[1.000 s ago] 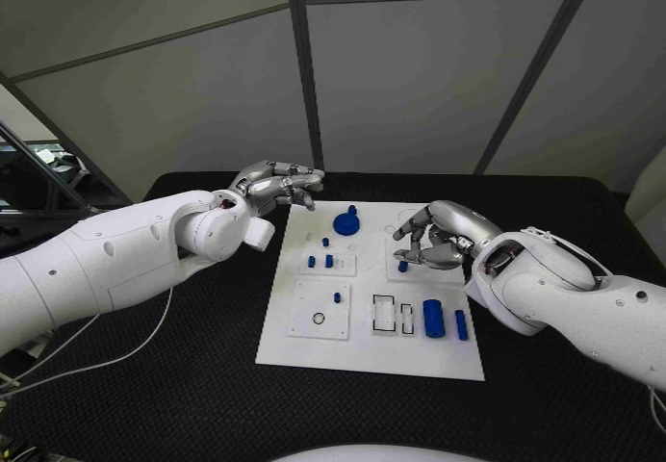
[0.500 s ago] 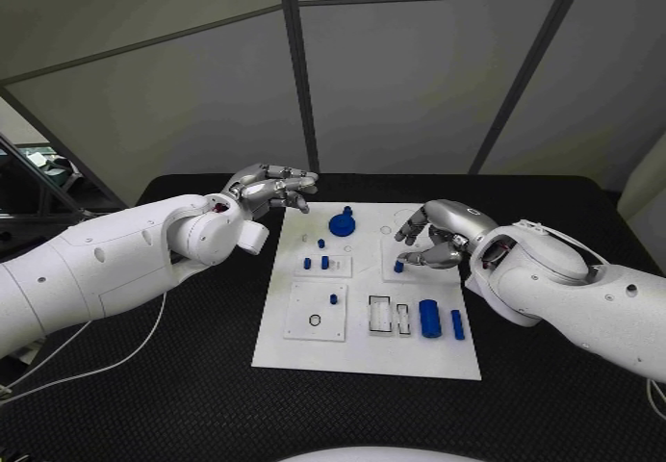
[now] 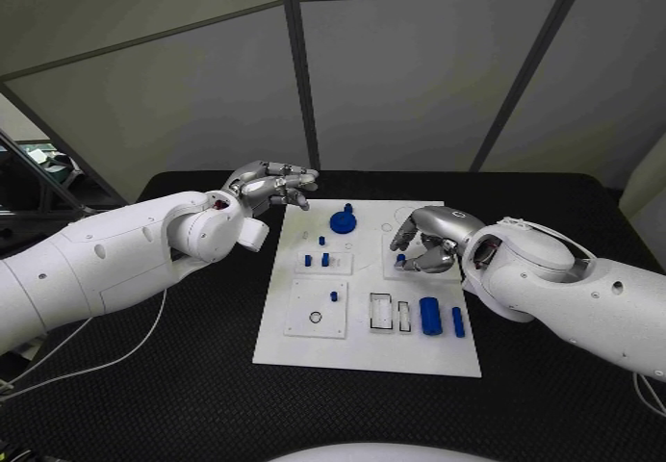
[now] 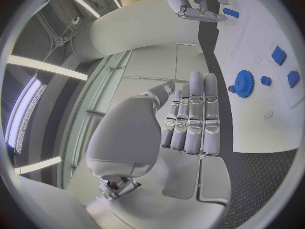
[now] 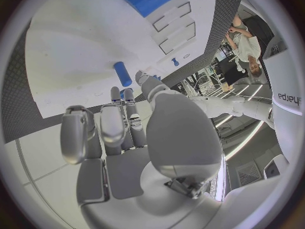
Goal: Assemble the parts on the task board
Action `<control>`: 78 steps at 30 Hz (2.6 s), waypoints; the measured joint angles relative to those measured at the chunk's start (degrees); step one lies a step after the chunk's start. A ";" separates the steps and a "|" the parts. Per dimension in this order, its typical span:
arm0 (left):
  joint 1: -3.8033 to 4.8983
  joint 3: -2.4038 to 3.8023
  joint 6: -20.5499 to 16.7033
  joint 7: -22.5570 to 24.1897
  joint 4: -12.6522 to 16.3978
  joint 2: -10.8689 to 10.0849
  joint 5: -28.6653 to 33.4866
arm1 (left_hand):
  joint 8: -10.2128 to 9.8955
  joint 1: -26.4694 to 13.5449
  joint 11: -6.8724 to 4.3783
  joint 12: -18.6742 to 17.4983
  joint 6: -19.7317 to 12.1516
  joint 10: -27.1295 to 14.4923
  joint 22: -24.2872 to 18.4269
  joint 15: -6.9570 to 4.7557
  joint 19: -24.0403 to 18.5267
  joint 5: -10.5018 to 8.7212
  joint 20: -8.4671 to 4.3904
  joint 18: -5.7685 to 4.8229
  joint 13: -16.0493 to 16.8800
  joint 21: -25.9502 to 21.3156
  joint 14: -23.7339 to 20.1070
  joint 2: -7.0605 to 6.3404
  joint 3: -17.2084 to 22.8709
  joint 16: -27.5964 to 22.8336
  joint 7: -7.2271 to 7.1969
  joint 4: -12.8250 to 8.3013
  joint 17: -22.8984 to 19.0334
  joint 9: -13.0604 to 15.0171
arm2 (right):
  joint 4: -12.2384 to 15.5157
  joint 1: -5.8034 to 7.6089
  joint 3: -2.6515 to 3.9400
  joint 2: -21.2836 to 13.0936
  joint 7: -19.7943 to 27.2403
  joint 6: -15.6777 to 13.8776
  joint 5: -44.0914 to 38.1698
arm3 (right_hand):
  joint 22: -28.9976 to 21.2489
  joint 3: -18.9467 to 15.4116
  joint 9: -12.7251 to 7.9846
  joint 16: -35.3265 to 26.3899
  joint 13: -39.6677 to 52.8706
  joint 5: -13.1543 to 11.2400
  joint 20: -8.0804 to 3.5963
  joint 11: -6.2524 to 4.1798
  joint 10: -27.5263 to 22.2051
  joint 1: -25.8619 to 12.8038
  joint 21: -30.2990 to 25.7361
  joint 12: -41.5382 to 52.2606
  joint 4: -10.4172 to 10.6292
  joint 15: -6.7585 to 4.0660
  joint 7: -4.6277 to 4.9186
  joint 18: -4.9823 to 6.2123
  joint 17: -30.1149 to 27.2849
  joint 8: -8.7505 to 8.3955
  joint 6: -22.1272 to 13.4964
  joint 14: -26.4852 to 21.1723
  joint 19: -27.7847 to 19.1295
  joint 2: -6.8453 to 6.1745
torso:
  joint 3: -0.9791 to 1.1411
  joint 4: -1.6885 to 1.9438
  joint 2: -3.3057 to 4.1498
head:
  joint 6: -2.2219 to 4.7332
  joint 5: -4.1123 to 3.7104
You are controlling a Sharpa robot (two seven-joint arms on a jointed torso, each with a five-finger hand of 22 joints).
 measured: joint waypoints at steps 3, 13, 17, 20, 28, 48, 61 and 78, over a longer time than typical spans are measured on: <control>0.00 0.00 0.00 0.00 -0.03 0.01 0.00 | 0.00 0.00 0.00 0.00 0.00 0.00 0.00 0.00 0.00 0.00 0.00 0.00 0.00 0.00 0.00 0.00 0.00 0.00 0.00 0.00 0.00 0.02 | -0.43 0.00 -0.02 0.37 0.00 0.66 -0.31 | 0.00 0.95 0.00 0.00 -0.87 0.67 0.08 0.03 0.96 1.12 0.00 -0.67 -0.73 0.12 0.33 0.00 0.00 0.00 0.34 -0.12 0.08 0.66 | 0.00 0.00 -0.01 | -0.09 0.01; -0.01 0.00 0.00 -0.01 -0.11 0.02 0.00 | 0.00 0.00 0.00 0.00 0.00 0.00 0.01 0.00 0.00 0.00 0.00 0.00 0.05 0.00 0.00 0.00 0.00 0.00 0.00 0.00 0.01 0.05 | -1.16 -0.01 -0.08 0.96 -0.39 1.89 -1.57 | 0.00 3.59 0.00 0.00 -2.60 0.90 0.20 -0.04 2.88 1.47 0.00 -1.68 -1.15 0.20 0.37 0.00 0.05 0.00 1.12 -0.21 0.20 1.01 | 0.03 -0.04 -0.03 | -0.23 0.08; -0.01 0.00 0.00 -0.03 -0.11 0.02 0.00 | 0.00 0.00 0.00 0.00 0.00 0.00 0.01 0.00 0.00 0.00 0.00 0.00 0.05 0.00 0.00 0.00 0.00 0.00 0.00 0.00 0.01 0.04 | -1.33 -0.01 -0.09 1.12 -0.59 2.28 -1.94 | 0.00 3.91 0.01 0.00 -2.94 0.90 0.20 -0.26 3.28 1.47 0.00 -1.72 -1.17 0.20 0.32 -0.01 0.08 0.00 1.19 -0.21 0.20 1.02 | 0.03 -0.07 -0.03 | -0.32 0.12; -0.01 0.00 0.00 -0.04 -0.11 0.02 0.00 | 0.00 0.00 0.00 0.00 0.00 0.00 0.01 0.00 0.00 0.00 0.00 0.00 0.05 0.00 0.00 0.00 0.00 0.00 0.00 0.00 0.01 0.04 | -1.39 -0.01 -0.19 1.26 -0.72 2.62 -2.15 | 0.00 4.27 0.01 0.00 -3.25 0.90 0.20 -0.16 3.79 1.47 0.00 -2.01 -1.24 0.20 0.19 -0.01 0.08 0.00 1.32 -0.21 0.20 1.02 | 0.02 -0.07 -0.03 | -0.37 0.13; -0.01 0.00 0.00 -0.07 -0.12 -0.03 0.00 | 0.00 0.00 0.00 0.00 0.00 0.00 0.01 0.00 0.00 0.00 0.00 0.00 0.04 0.00 0.00 0.00 0.00 0.00 0.00 0.00 0.01 0.04 | -1.61 -0.02 -0.35 1.33 -1.04 3.24 -2.46 | 0.00 5.32 0.04 0.00 -3.82 0.90 0.20 -0.56 5.22 1.47 0.00 -2.23 -1.48 0.20 -0.01 -0.01 0.08 0.00 1.93 -0.21 0.20 1.02 | 0.01 -0.07 -0.03 | -0.53 0.21; -0.10 0.00 -0.01 -0.13 -0.31 0.00 -0.01 | 0.00 0.00 0.00 0.00 0.00 0.00 0.02 0.00 0.00 0.00 0.00 0.01 0.03 0.00 0.00 0.00 0.00 0.00 0.00 0.00 0.02 0.02 | 0.33 -0.11 -0.41 0.28 -0.22 -2.27 -3.45 | 0.00 7.93 1.61 0.88 -3.80 0.66 -1.29 -2.62 11.98 2.36 2.05 -1.56 -2.72 -1.37 -2.01 -0.02 1.19 1.90 7.27 -0.09 0.58 3.31 | 0.07 -0.07 -0.09 | -0.51 0.27; -0.31 0.00 0.00 -0.18 -0.58 0.27 -0.01 | 0.00 0.00 0.00 0.00 0.00 0.00 -0.06 0.00 0.00 0.00 0.00 0.01 0.07 0.00 0.00 0.00 0.00 -0.23 0.00 0.00 -0.03 0.09 | 6.70 -0.01 -0.15 -2.12 0.47 -6.96 -1.53 | 0.00 7.75 1.72 0.88 -3.79 0.84 -1.37 -2.61 11.97 2.22 2.26 -1.61 -2.87 -1.37 -2.10 -0.02 1.18 1.88 7.17 -0.09 0.49 3.45 | -0.01 -0.07 -0.16 | -0.10 0.49; -0.34 0.00 0.07 -0.20 -0.92 1.53 -0.01 | 0.00 0.01 0.00 0.00 0.00 0.00 -0.06 0.00 0.00 0.00 0.00 0.00 0.05 0.00 0.00 0.01 0.00 -0.23 0.00 0.00 -0.02 0.08 | 6.38 -0.35 -4.77 8.15 5.00 -7.81 1.74 | 0.00 7.98 1.84 0.88 -4.10 0.89 -1.37 -2.39 11.74 2.22 2.26 -2.48 -3.40 -1.36 -1.83 -0.02 0.85 1.17 6.58 -0.09 0.49 3.44 | -0.08 0.04 -0.04 | -1.15 2.68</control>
